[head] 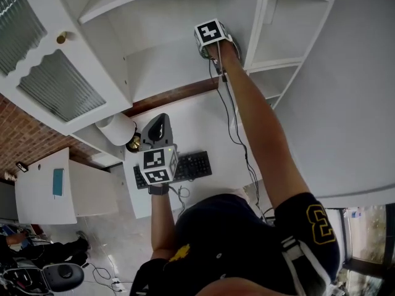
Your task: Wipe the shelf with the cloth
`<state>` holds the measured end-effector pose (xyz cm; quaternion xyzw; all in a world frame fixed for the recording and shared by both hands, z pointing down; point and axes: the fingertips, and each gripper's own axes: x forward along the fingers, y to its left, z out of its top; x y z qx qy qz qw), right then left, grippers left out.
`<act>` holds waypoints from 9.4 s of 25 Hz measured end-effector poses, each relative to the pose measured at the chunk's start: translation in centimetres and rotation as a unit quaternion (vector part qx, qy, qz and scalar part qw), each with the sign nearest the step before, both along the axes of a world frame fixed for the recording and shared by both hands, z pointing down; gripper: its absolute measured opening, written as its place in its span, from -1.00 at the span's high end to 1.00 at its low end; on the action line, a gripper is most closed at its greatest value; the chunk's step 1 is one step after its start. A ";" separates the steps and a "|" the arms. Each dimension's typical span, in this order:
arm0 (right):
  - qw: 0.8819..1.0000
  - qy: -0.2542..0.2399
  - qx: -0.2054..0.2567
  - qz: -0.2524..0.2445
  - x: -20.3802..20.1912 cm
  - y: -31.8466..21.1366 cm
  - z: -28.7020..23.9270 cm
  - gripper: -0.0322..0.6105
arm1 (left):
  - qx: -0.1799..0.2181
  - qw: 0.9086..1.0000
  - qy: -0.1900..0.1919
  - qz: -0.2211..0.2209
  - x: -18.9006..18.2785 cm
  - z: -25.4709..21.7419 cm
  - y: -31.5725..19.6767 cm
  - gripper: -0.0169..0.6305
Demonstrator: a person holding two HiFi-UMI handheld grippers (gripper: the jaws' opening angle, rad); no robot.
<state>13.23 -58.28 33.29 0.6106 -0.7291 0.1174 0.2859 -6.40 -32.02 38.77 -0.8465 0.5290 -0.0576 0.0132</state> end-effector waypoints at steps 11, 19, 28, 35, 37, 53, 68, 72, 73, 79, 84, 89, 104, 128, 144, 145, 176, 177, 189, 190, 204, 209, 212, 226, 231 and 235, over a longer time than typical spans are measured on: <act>0.997 -0.046 0.054 -0.024 -0.1 1.4 -1.2 0.66 | -0.025 0.997 0.057 -0.046 -6.1 2.7 4.1 0.89; 0.970 -0.098 0.109 -0.192 -15.5 9.1 -3.9 0.66 | -0.020 0.995 0.086 -0.045 -7.7 2.0 5.0 0.89; 0.955 -0.026 0.052 -0.290 -28.6 12.2 -1.3 0.66 | -0.025 0.995 0.081 -0.059 -8.1 2.6 6.6 0.89; 0.945 0.022 0.066 -0.318 -29.2 11.8 -0.1 0.66 | -0.028 0.991 0.091 -0.092 -10.9 3.2 7.1 0.89; 0.943 0.028 0.067 -0.325 -29.4 11.7 0.0 0.66 | -0.022 0.993 0.083 -0.086 -10.5 2.8 6.9 0.89; 0.935 0.053 0.112 -0.332 -29.5 12.6 -0.6 0.67 | -0.028 0.998 0.053 -0.020 -4.4 2.5 6.8 0.89; 0.936 0.055 0.125 -0.325 -25.7 12.5 -0.9 0.67 | -0.025 0.999 0.036 -0.020 -3.6 2.0 7.5 0.89; 0.938 0.057 0.119 -0.321 -24.3 12.0 -0.7 0.67 | -0.025 0.999 0.033 -0.021 -3.4 2.4 7.9 0.89; 0.938 0.057 0.117 -0.320 -24.0 11.9 -0.6 0.67 | -0.027 0.999 0.034 -0.023 -3.5 2.5 7.9 0.89; 0.946 0.052 0.109 -0.302 -22.5 11.6 0.0 0.67 | -0.027 0.999 0.036 -0.026 -3.6 2.7 7.9 0.89; 0.945 0.051 0.109 -0.304 -22.5 11.6 0.0 0.67 | -0.031 0.998 0.039 -0.026 -3.4 2.9 8.1 0.89; 0.946 0.060 0.108 -0.301 -22.0 11.8 -0.1 0.67 | -0.029 0.998 0.038 -0.036 -4.3 3.0 8.2 0.89; 0.955 0.064 0.093 -0.274 -17.6 11.8 0.0 0.67 | -0.034 0.998 0.045 -0.013 -3.1 3.6 8.3 0.89; 0.969 0.117 0.105 -0.188 -9.4 10.9 -0.8 0.67 | -0.043 0.997 0.060 0.011 -1.0 3.9 8.8 0.89; 0.983 0.134 0.083 -0.098 -1.7 11.2 -0.6 0.67 | -0.048 0.997 0.059 0.020 0.4 4.4 9.2 0.89; 0.984 0.130 0.082 -0.096 -1.4 11.2 -0.6 0.67 | -0.048 0.997 0.059 0.020 0.4 4.5 9.2 0.89; 0.962 -0.091 0.256 0.026 4.6 14.5 -0.8 0.66 | -0.065 0.996 0.058 0.031 0.8 6.1 8.2 0.89; 0.955 -0.103 0.276 0.037 4.7 14.8 -0.8 0.66 | -0.066 0.996 0.056 0.034 1.0 6.2 8.1 0.89; 0.953 -0.074 0.290 -0.052 -5.4 18.1 0.7 0.66 | -0.055 0.996 0.051 0.045 2.1 5.4 7.2 0.89; 0.952 -0.070 0.291 -0.062 -6.4 18.4 0.9 0.66 | -0.054 0.996 0.051 0.042 1.7 5.3 7.3 0.89; 0.942 -0.067 0.230 -0.235 -23.2 20.9 2.1 0.66 | -0.043 0.997 0.053 -0.041 -5.5 4.6 9.7 0.89; 0.938 -0.033 0.136 -0.316 -27.8 22.3 5.8 0.66 | -0.041 0.996 0.057 -0.063 -7.1 4.5 10.9 0.89; 0.938 -0.033 0.089 -0.334 -27.2 24.3 9.8 0.66 | -0.043 0.995 0.058 -0.072 -7.8 4.7 11.6 0.89; 0.946 -0.144 0.160 -0.244 -16.6 31.5 10.8 0.65 | -0.059 0.994 0.042 -0.078 -7.1 9.0 10.2 0.89; 0.946 -0.146 0.195 -0.213 -11.8 36.6 11.7 0.65 | -0.051 0.997 0.036 -0.048 -3.8 9.5 12.1 0.89; 0.944 -0.136 0.221 -0.201 -7.8 39.6 11.3 0.65 | -0.020 0.999 0.014 -0.029 0.0 8.8 13.9 0.89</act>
